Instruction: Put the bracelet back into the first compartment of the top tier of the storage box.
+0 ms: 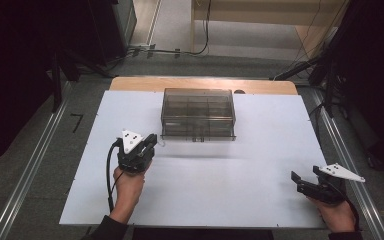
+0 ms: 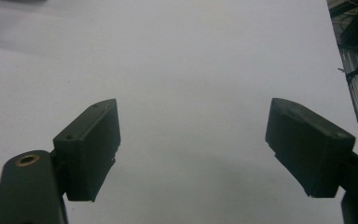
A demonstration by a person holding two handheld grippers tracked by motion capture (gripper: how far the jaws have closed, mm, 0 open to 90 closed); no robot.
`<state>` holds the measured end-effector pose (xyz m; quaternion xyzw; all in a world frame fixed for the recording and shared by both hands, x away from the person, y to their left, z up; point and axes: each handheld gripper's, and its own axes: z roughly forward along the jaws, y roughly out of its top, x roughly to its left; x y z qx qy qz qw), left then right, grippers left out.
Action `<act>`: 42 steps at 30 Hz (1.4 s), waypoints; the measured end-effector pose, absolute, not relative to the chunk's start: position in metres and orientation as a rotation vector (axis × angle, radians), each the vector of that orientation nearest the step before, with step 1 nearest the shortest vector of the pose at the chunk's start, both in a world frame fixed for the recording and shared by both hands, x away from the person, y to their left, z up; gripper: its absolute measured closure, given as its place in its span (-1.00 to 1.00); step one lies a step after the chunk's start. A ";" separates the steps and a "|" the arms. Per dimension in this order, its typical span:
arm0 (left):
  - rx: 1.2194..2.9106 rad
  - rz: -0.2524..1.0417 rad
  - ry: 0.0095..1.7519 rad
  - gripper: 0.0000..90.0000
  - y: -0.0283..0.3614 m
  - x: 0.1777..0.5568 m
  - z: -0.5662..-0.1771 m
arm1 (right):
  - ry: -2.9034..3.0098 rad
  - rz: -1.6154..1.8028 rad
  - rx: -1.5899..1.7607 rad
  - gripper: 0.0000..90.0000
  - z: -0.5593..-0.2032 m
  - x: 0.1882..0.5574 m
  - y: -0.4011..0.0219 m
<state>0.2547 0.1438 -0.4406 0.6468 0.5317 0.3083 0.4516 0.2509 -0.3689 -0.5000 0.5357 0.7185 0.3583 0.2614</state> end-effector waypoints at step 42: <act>1.552 0.767 1.283 0.90 0.137 0.269 -0.425 | 1.954 0.963 1.446 -0.63 -0.501 0.252 -0.369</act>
